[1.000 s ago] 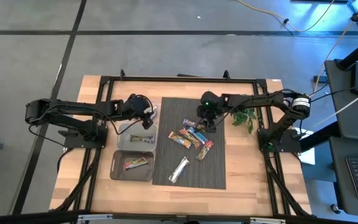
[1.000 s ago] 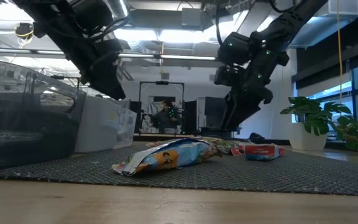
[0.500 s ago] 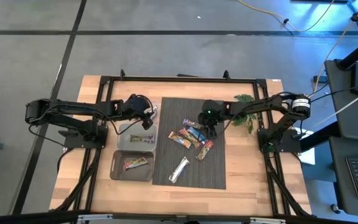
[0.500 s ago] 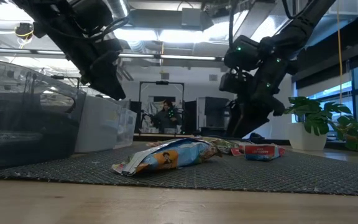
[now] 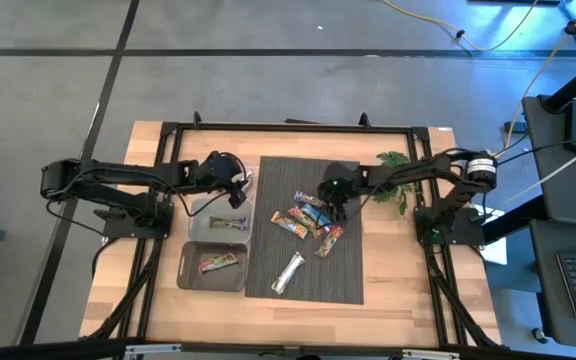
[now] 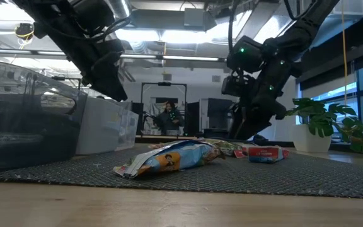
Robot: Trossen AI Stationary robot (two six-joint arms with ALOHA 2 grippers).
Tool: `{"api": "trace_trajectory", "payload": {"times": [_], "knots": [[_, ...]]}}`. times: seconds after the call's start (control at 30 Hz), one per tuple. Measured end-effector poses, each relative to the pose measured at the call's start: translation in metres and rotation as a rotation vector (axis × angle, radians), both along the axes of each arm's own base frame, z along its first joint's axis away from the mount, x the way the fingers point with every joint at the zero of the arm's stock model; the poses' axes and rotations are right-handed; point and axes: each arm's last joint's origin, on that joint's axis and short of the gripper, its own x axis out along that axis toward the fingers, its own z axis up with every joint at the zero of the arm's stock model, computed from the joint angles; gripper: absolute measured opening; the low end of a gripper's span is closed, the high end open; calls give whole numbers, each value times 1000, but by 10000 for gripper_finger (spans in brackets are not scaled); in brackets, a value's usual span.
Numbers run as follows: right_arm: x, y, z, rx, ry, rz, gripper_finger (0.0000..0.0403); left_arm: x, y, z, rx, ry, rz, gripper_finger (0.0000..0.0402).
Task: Pick and place Granola Bars by type
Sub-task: Put the blue granola bar into the gray bin
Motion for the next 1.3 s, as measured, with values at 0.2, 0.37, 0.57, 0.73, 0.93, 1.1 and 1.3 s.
{"api": "trace_trajectory", "payload": {"times": [0.2, 0.37, 0.57, 0.73, 0.93, 1.1, 1.3], "knots": [[3, -1, -13, 6, 25, -4, 226, 0, 0, 0, -1, -2, 1, 174], [3, -1, -12, 4, 20, -5, 190, 0, 0, 0, -1, -5, 0, 174], [3, -2, -12, -3, 18, -9, 129, 0, 0, 0, 0, -7, -1, 174], [4, -2, -12, -3, 16, -9, 105, 0, 0, 0, 0, -7, -1, 174], [5, -3, -10, -10, 15, -15, 103, 1, -1, 0, -34, -24, -5, 174], [9, -7, -3, -100, 53, -73, 102, 1, -1, 1, -56, -39, -5, 174], [20, -12, 13, -172, 42, -73, 102, 6, 0, 6, -38, -108, -10, 174]]}}
